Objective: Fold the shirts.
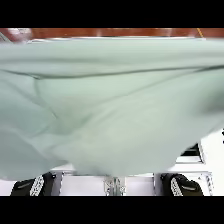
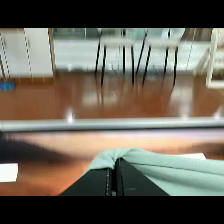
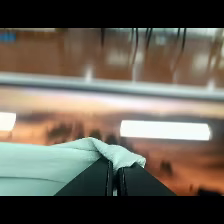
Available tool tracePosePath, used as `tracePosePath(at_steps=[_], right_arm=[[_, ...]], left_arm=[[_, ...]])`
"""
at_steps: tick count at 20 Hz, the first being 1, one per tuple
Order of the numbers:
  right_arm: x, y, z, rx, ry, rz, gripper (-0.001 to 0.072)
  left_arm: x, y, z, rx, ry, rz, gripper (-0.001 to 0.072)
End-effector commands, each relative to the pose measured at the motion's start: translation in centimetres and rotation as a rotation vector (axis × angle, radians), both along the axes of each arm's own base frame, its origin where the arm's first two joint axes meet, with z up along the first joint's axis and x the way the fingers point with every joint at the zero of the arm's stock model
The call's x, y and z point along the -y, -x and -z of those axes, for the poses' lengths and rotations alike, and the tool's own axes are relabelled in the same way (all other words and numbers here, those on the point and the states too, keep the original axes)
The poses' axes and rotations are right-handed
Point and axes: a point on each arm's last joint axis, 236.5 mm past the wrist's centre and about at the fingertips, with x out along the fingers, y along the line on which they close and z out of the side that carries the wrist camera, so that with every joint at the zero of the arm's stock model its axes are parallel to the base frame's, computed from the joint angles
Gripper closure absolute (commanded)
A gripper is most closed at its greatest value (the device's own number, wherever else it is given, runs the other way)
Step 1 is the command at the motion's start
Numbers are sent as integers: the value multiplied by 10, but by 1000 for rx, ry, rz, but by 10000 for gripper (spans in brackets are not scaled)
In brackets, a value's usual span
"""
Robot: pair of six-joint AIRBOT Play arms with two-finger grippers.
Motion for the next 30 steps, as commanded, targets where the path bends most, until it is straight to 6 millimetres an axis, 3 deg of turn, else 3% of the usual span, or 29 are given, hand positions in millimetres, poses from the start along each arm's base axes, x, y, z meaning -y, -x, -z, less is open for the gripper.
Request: tracePosePath(at_steps=[1, 5, 7, 10, 11, 13, 15, 18, 22, 25, 28, 30], right_arm=[[10, -23, 101, -394, -40, 9, 647], [20, -72, 252, -738, -158, 49, 648], [32, -125, 301, -698, -191, 92, 648], [42, -222, 339, -541, -324, 141, 648], [42, -246, 350, -506, -386, 157, 648], [48, -285, 371, -438, -470, 189, 648], [59, -309, 389, -378, -478, 216, 648], [72, -320, 414, -363, -396, 223, 648], [77, -323, 450, -401, -374, 241, 647], [71, -319, 469, -455, -408, 238, 647], [59, -311, 460, -488, -431, 202, 647], [42, -295, 452, -556, -431, 137, 647]], left_arm=[[-18, -40, 98, -302, 44, 10, 673], [-37, -98, 268, -687, 260, 18, 674], [-44, -138, 323, -708, 410, 2, 673], [-52, -209, 368, -655, 522, -2, 673], [-49, -233, 380, -645, 526, 18, 673], [-36, -276, 403, -633, 507, 51, 673], [-24, -317, 420, -614, 553, 33, 673], [2, -359, 447, -621, 538, 39, 673], [17, -382, 482, -631, 516, 9, 672], [25, -377, 502, -687, 519, 28, 672], [34, -363, 493, -751, 532, 121, 672], [39, -346, 483, -817, 540, 218, 673]])
